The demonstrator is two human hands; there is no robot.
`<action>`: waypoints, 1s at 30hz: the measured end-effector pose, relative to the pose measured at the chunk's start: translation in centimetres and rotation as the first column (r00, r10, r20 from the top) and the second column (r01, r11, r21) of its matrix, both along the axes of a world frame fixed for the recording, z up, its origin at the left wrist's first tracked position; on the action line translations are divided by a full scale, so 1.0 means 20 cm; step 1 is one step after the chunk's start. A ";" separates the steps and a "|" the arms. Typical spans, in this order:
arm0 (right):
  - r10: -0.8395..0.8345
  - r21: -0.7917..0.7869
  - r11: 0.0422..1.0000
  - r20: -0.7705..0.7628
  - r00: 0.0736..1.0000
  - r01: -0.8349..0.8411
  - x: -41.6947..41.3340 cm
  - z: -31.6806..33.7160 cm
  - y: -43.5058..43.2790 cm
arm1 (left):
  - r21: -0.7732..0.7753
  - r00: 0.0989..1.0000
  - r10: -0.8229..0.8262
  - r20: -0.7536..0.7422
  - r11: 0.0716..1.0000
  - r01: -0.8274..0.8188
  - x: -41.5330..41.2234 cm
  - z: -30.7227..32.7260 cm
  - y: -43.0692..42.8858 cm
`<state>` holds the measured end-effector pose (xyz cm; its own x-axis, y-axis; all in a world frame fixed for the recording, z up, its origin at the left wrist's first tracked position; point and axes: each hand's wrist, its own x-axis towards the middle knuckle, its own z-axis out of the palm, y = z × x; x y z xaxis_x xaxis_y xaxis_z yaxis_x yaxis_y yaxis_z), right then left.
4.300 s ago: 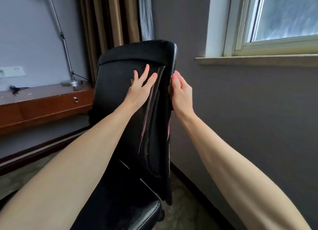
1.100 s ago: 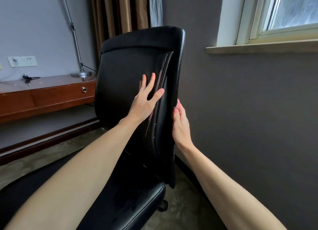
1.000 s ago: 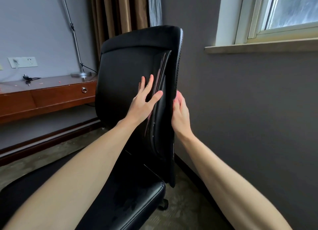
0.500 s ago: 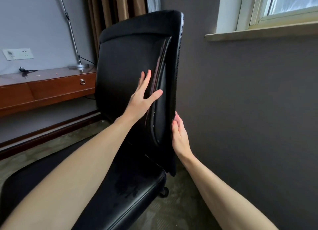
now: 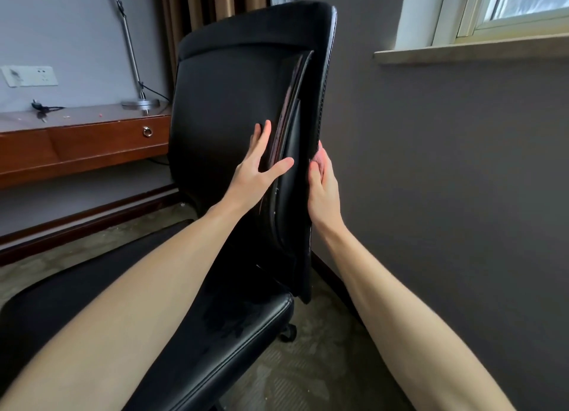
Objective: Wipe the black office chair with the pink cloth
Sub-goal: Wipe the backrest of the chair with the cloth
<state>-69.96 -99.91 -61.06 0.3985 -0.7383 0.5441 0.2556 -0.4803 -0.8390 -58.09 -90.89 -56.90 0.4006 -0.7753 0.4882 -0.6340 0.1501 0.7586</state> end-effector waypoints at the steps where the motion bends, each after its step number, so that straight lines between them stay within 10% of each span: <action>1: 0.003 0.035 0.999 -0.026 1.000 -0.002 -0.02 -0.12 0.02 | -0.004 1.000 -0.001 -0.002 1.000 0.001 0.00 0.00 0.00; 8: 0.047 0.213 0.977 -0.179 0.983 -0.008 -0.08 -0.50 0.08 | 0.001 1.000 0.022 0.001 1.000 -0.022 0.00 0.02 -0.02; 18: 0.195 0.273 0.927 0.237 0.952 -0.258 0.04 -0.24 -0.03 | -0.001 1.000 0.015 -0.001 1.000 -0.015 0.03 -0.09 -0.01; 30: 0.076 0.427 0.899 0.061 0.995 -0.095 -0.01 -0.58 0.04 | 0.009 0.999 0.032 0.020 0.999 -0.032 0.01 -0.09 -0.01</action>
<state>-70.13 -99.18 -72.67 0.4544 -0.8681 0.2001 0.3190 -0.0512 -0.9464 -57.85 -91.19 -58.73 0.4153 -0.7669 0.4893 -0.6533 0.1229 0.7471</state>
